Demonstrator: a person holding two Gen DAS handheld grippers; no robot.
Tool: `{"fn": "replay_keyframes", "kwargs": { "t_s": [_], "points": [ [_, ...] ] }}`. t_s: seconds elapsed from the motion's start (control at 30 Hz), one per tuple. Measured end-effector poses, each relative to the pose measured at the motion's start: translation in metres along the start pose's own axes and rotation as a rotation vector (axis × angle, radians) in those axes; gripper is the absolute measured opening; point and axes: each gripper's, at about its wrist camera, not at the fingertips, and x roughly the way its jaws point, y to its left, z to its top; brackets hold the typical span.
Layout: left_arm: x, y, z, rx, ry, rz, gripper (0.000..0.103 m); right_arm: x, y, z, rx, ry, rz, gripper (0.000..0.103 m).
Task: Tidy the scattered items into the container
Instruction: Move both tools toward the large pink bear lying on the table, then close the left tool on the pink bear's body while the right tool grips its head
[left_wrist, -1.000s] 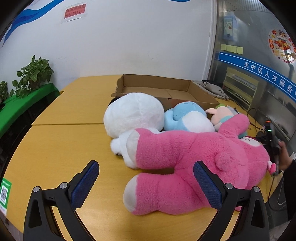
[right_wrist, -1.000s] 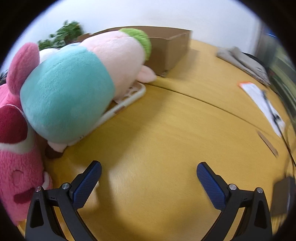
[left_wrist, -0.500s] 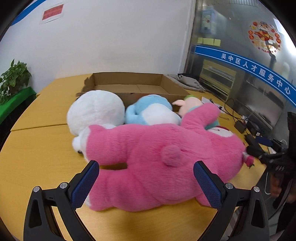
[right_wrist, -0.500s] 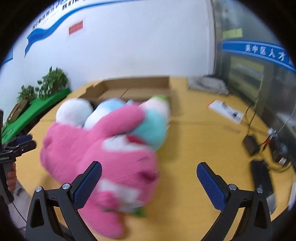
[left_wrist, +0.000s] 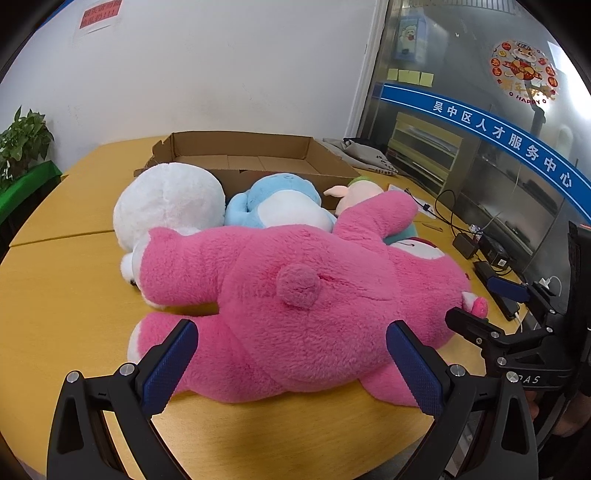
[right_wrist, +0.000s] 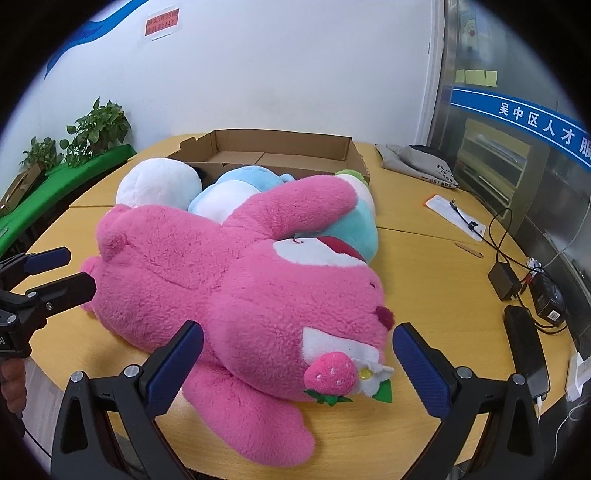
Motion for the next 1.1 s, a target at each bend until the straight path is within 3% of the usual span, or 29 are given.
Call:
{"fn": "replay_keyframes", "kwargs": {
  "t_s": [1.1],
  "points": [
    [0.0025, 0.0062, 0.0030, -0.009, 0.015, -0.048, 0.103, 0.0027, -0.0031, 0.0019, 0.055, 0.005, 0.063, 0.102]
  ]
}}
